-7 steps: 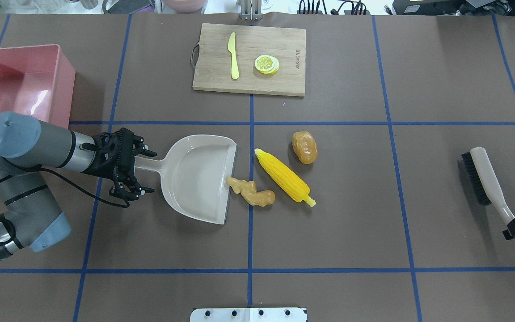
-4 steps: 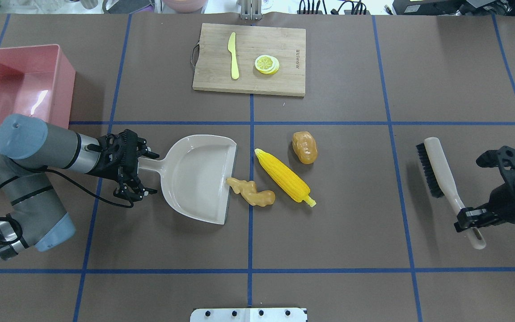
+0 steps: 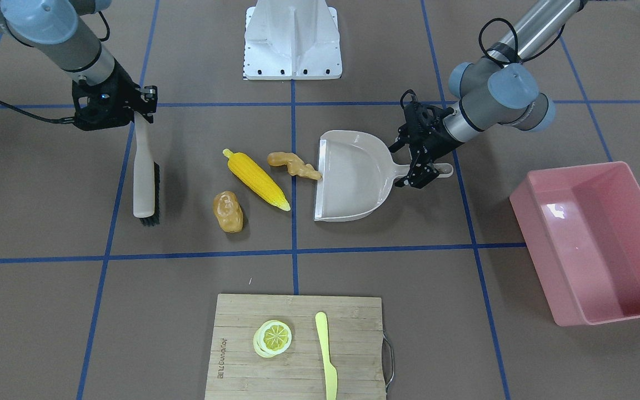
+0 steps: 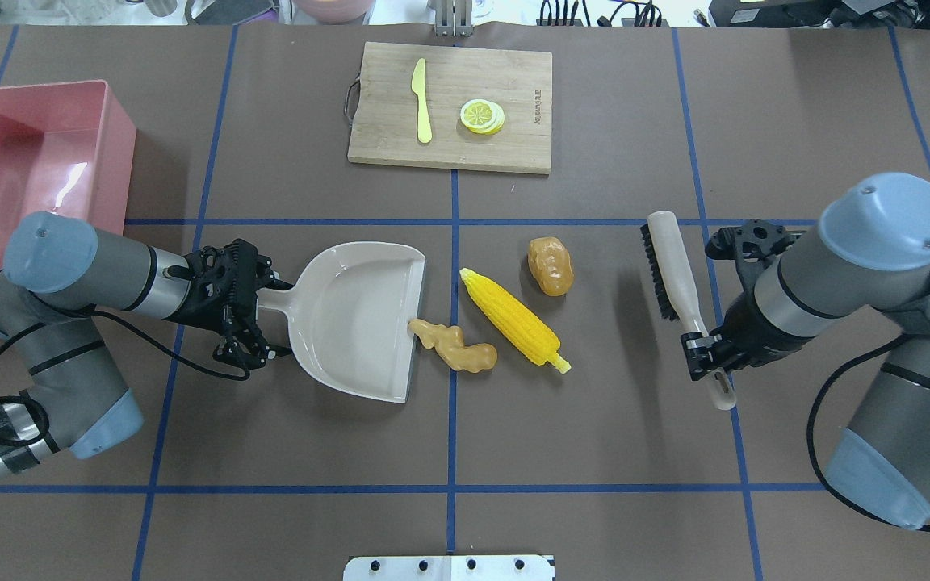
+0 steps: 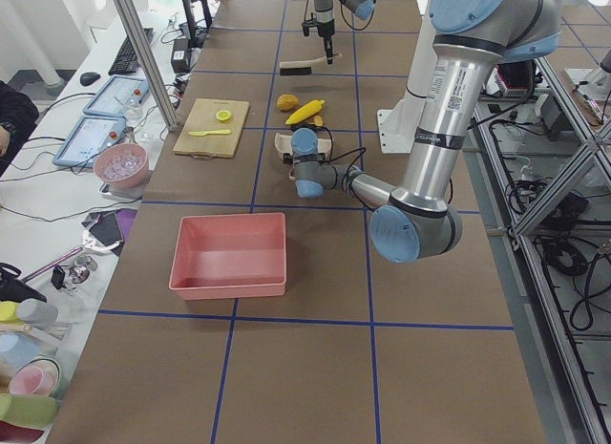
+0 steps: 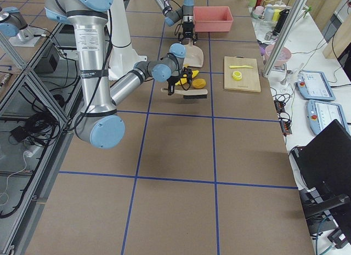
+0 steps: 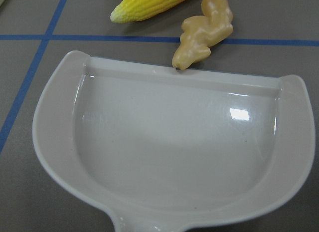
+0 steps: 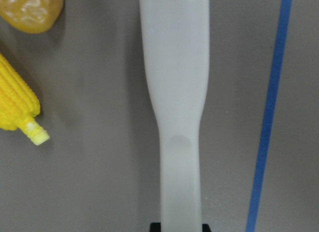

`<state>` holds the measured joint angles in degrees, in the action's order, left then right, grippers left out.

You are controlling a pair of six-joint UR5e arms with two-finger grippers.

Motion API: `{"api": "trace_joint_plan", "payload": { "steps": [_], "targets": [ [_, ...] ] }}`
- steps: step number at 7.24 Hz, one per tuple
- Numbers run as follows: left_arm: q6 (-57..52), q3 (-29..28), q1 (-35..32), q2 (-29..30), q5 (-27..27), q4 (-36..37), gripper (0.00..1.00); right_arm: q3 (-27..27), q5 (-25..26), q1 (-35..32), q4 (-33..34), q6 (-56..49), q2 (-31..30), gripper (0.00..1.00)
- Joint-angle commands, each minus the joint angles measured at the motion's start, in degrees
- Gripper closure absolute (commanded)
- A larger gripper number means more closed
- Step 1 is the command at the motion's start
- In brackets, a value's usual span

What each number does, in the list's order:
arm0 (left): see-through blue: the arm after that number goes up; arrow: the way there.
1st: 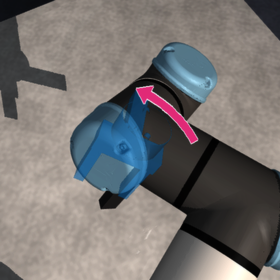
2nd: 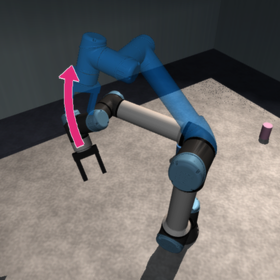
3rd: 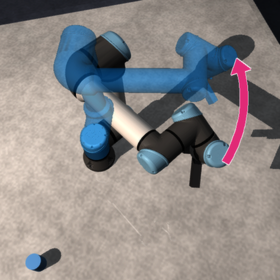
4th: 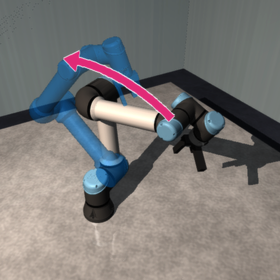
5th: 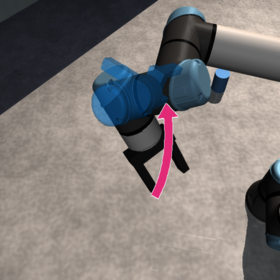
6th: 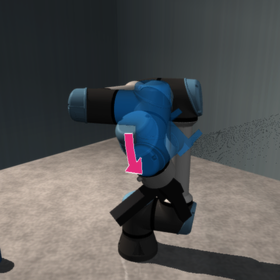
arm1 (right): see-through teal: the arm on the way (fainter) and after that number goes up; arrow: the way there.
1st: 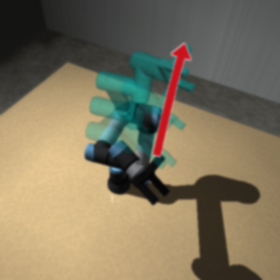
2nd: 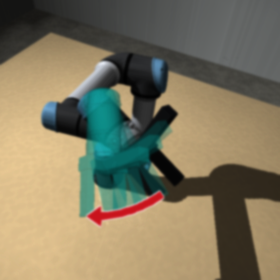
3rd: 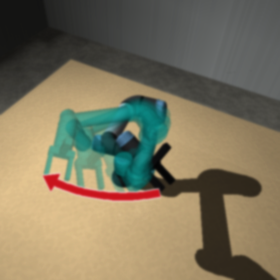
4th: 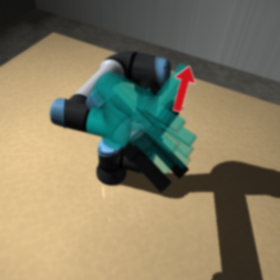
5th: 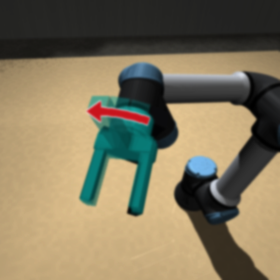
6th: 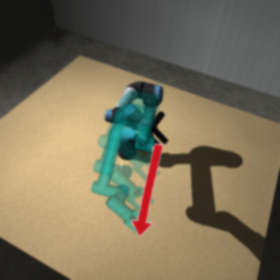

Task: Sweep and dump trash into bin
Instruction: 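Grasp and lift the white-handled brush with the right gripper while left holds dustpan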

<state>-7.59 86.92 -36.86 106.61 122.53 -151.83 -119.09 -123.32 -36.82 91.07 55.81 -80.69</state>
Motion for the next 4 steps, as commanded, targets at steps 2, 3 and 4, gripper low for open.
{"api": "trace_joint_plan", "payload": {
  "steps": [2, 3, 4],
  "targets": [
    [0.0, 0.0, 0.0, 0.3, 0.0, 0.4, 0.01, 7.2, 3.9, 2.1, 2.0, -0.8, 8.9, 1.00],
    [0.0, 0.1, 0.0, 0.4, -0.1, 0.5, 0.01, 8.1, 4.3, 3.7, 1.8, -1.1, 9.1, 1.00],
    [0.0, 0.1, 0.1, 0.4, -0.1, 0.7, 0.01, 8.3, 5.4, 4.9, 1.8, -1.2, 10.2, 1.00]
  ]
}}
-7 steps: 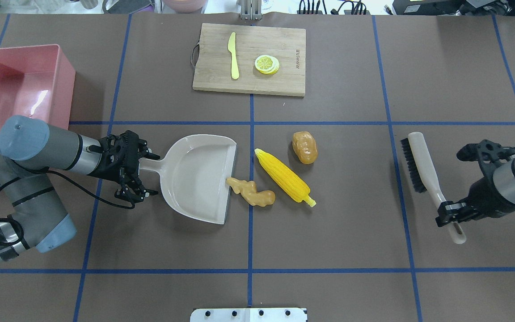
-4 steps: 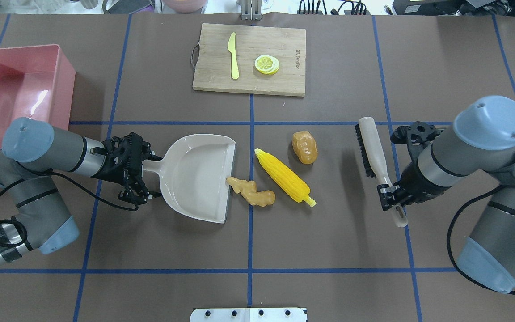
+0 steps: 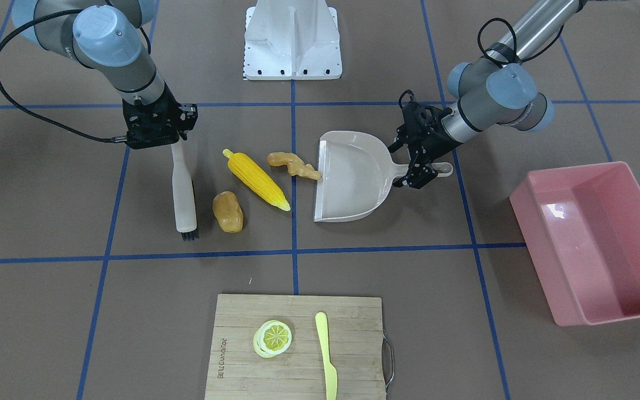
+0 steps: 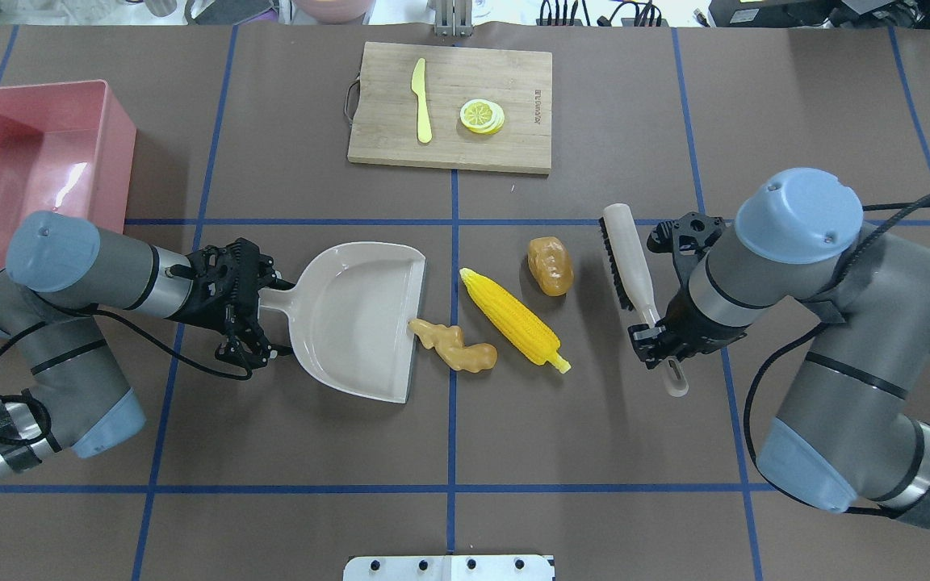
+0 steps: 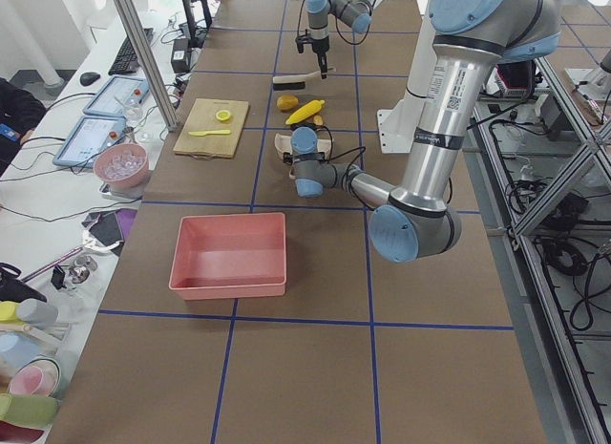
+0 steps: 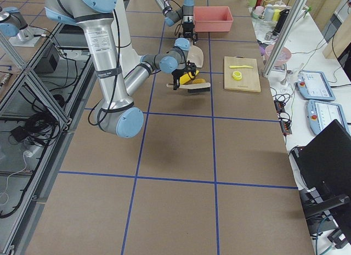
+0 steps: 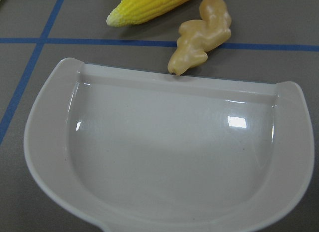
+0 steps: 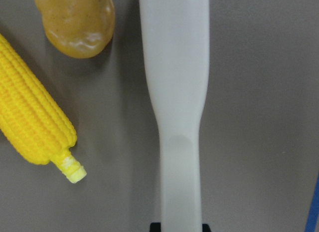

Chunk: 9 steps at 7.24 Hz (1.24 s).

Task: Sweep and dump trash into bin
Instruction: 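Sweep the corn, ginger and potato toward the dustpan with the right gripper's brush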

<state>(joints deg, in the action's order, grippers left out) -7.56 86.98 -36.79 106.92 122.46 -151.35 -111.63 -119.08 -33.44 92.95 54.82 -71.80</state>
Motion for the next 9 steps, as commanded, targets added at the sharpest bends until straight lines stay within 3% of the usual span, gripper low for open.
{"api": "trace_joint_plan", "payload": {
  "steps": [1, 5, 9],
  "targets": [
    [0.0, 0.0, 0.0, 0.2, -0.1, 0.3, 0.01, 1.3, 1.1, 2.0, -0.1, 0.0, 2.7, 1.00],
    [0.0, 0.0, 0.0, 0.3, -0.1, 1.1, 0.01, 6.8, 2.1, 5.0, -0.1, 0.7, 9.5, 1.00],
    [0.0, 0.2, 0.0, 0.4, -0.1, 1.1, 0.01, 6.8, 1.9, 6.7, 0.3, 0.9, 12.0, 1.00]
  ]
}}
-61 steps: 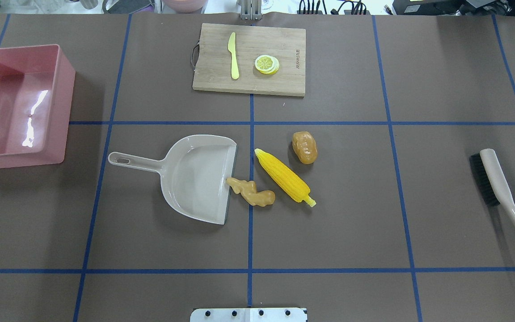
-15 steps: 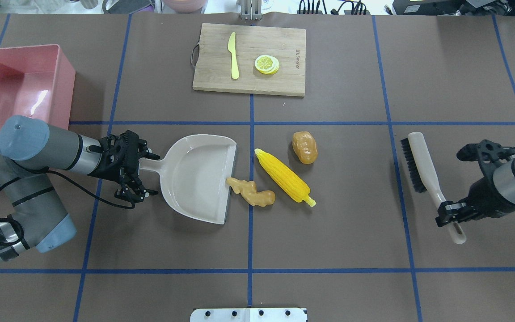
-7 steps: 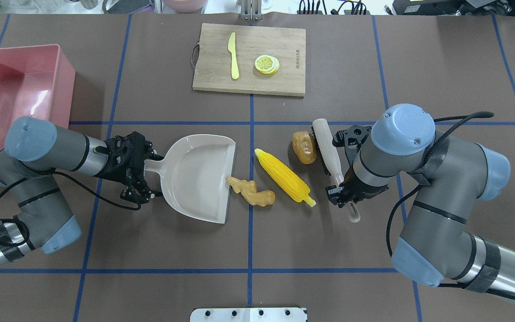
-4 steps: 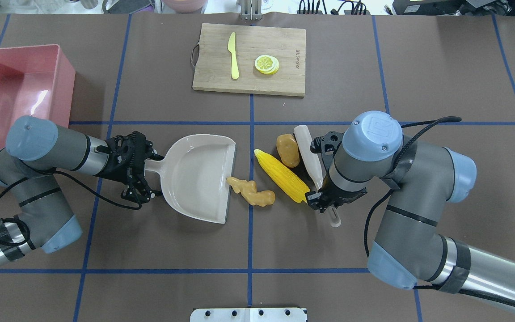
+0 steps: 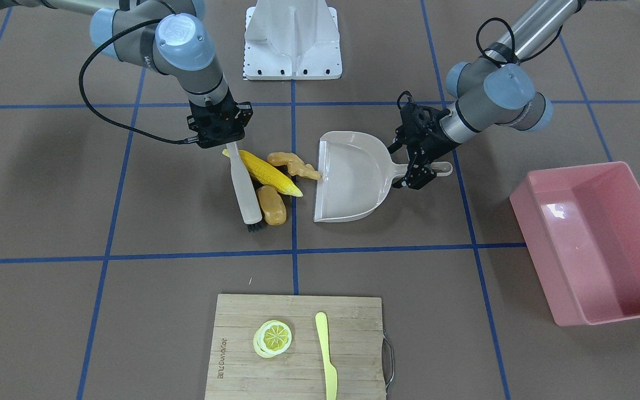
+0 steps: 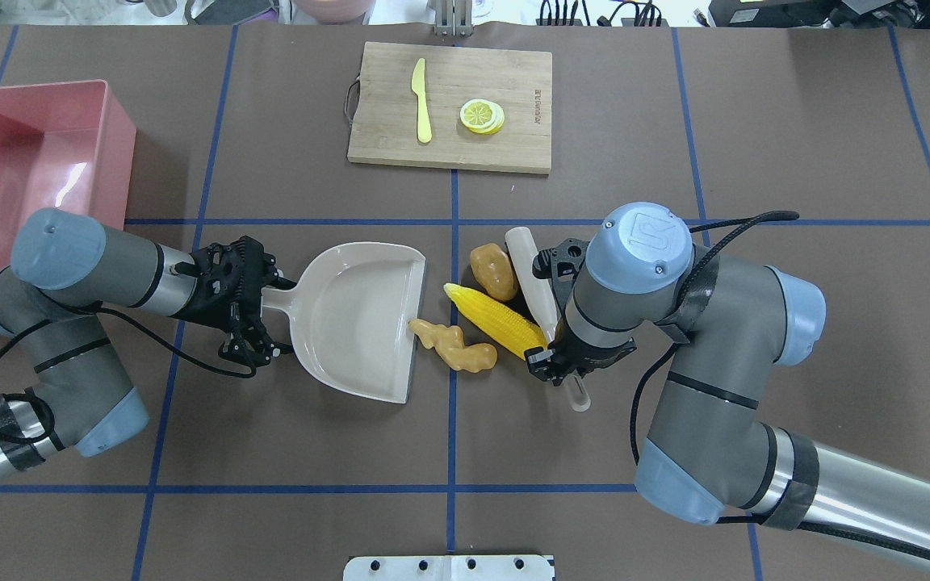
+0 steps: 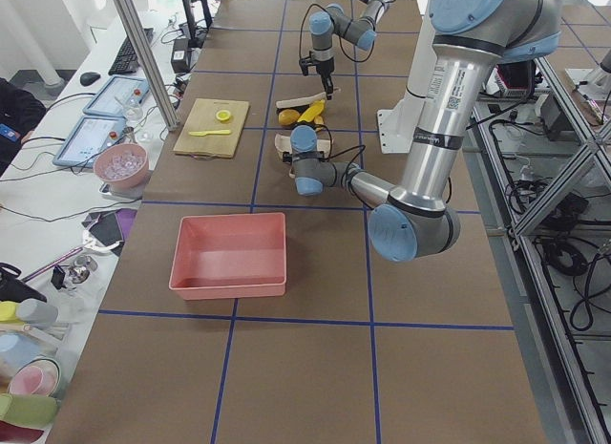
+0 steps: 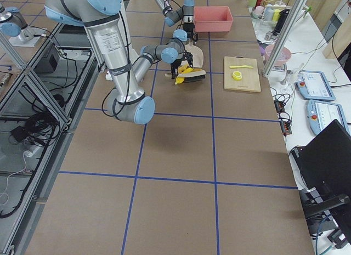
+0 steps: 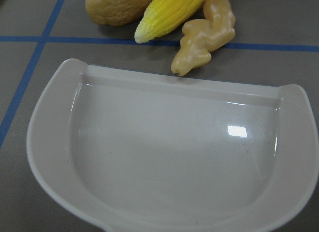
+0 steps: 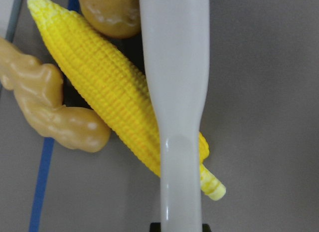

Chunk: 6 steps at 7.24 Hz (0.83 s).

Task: Sweep and dump trash into bin
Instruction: 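Sweep the corn, ginger and potato toward the dustpan with the right gripper's brush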

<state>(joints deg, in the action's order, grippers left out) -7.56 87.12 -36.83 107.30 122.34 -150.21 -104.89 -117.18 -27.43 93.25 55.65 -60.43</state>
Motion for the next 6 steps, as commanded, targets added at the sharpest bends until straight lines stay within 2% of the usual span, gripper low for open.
{"api": "trace_joint_plan", "payload": {
  "steps": [1, 6],
  "targets": [
    [0.0, 0.2, 0.0, 0.0, 0.1, 0.0, 0.01, 0.0, 0.2, 1.6, 0.2, 0.1, 1.8, 1.00],
    [0.0, 0.1, 0.1, 0.0, 0.0, 0.0, 0.01, 2.7, -0.1, 3.0, 0.3, -0.5, 7.6, 1.00]
  ]
}}
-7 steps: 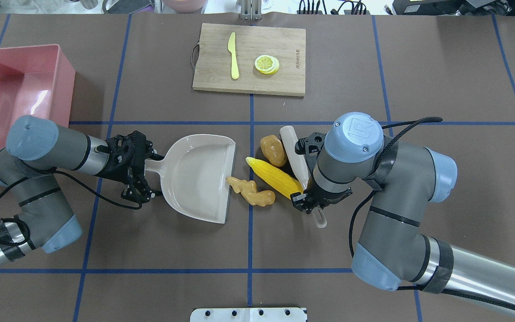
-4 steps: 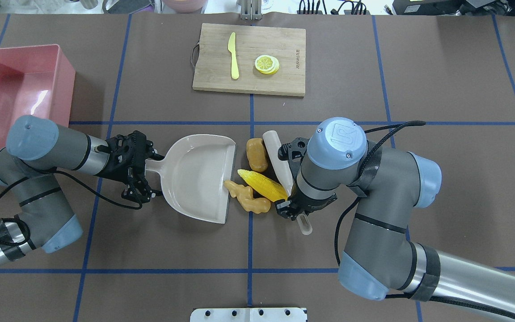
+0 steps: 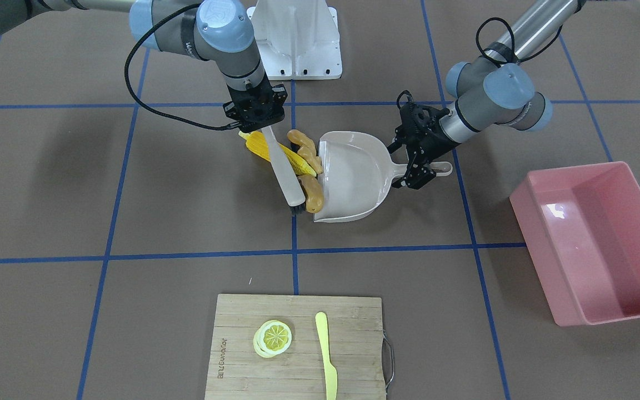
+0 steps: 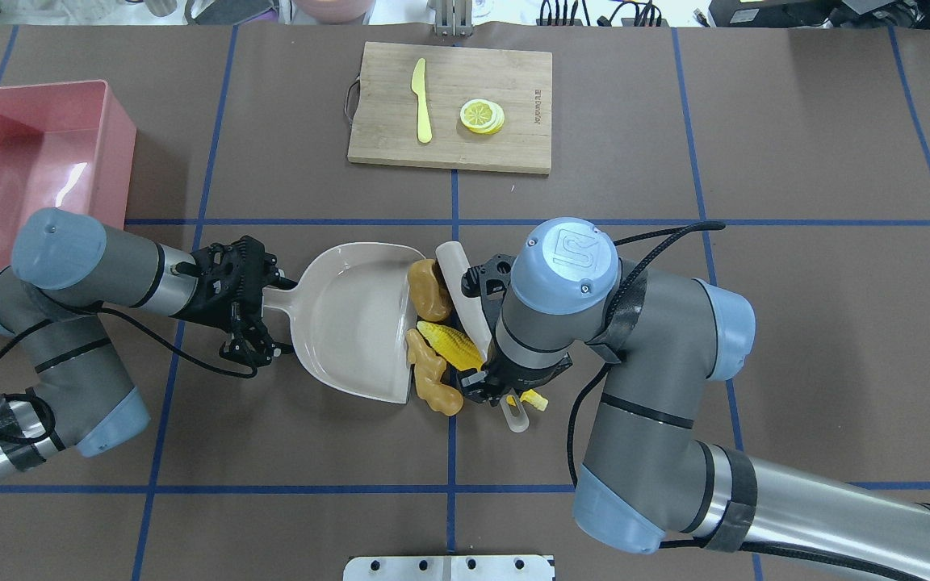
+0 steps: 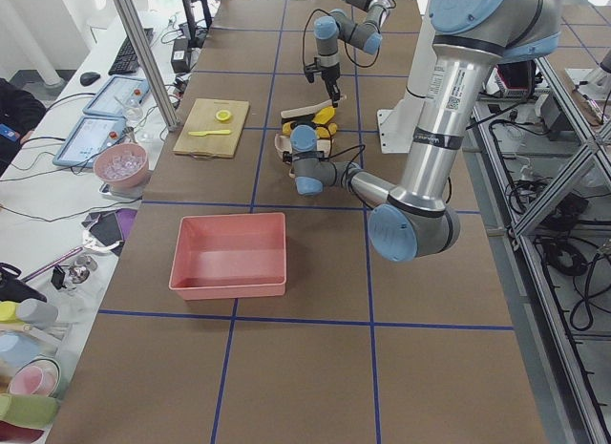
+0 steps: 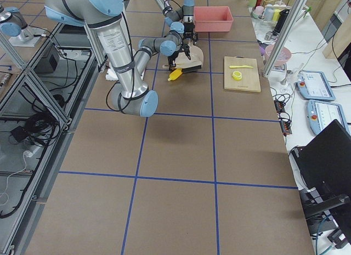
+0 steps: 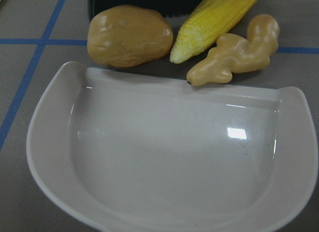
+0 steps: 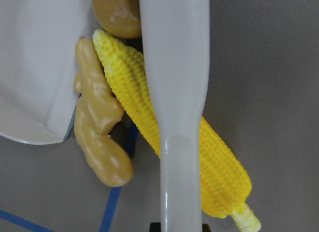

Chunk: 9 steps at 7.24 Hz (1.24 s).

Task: Sweep and dump trash into bin
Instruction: 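Sweep the corn, ginger and potato toward the dustpan with the right gripper's brush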

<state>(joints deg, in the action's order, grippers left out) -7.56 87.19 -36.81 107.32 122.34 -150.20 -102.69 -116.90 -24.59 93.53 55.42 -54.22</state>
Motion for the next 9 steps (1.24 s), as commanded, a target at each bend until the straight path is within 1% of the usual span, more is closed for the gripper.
{"api": "trace_joint_plan", "payload": {
  "steps": [1, 2, 3, 4, 5, 6, 8, 9],
  "targets": [
    [0.0, 0.0, 0.1, 0.0, 0.0, 0.0, 0.01, 0.6, -0.5, 0.2, 0.3, -0.7, 1.8, 1.00],
    [0.0, 0.0, 0.0, 0.0, 0.0, 0.0, 0.01, -0.1, -0.7, 0.1, 2.0, -1.9, 2.2, 1.00],
    [0.1, 0.0, 0.0, 0.1, 0.0, 0.0, 0.01, -0.2, -0.8, 0.1, 4.8, -2.1, 4.1, 1.00],
    [0.1, 0.0, 0.0, 0.1, 0.0, 0.0, 0.01, -0.9, -1.4, -0.5, 5.7, -2.1, 4.1, 1.00],
    [0.1, 0.1, 0.0, 0.1, 0.0, 0.0, 0.01, -2.2, -4.8, -3.2, 7.3, -2.2, 2.6, 1.00],
    [0.1, 0.1, 0.1, 0.1, 0.0, 0.0, 0.01, -5.5, -5.5, -4.0, 10.2, -1.6, -0.1, 1.00],
    [0.1, 0.2, 0.0, 0.1, 0.0, 0.0, 0.01, -11.3, -5.7, -4.1, 16.5, 4.0, -3.4, 1.00],
    [0.0, 0.1, 0.0, 0.1, 0.0, 0.0, 0.01, -12.4, -6.5, -2.8, 16.5, 12.5, -4.9, 1.00]
  ]
}}
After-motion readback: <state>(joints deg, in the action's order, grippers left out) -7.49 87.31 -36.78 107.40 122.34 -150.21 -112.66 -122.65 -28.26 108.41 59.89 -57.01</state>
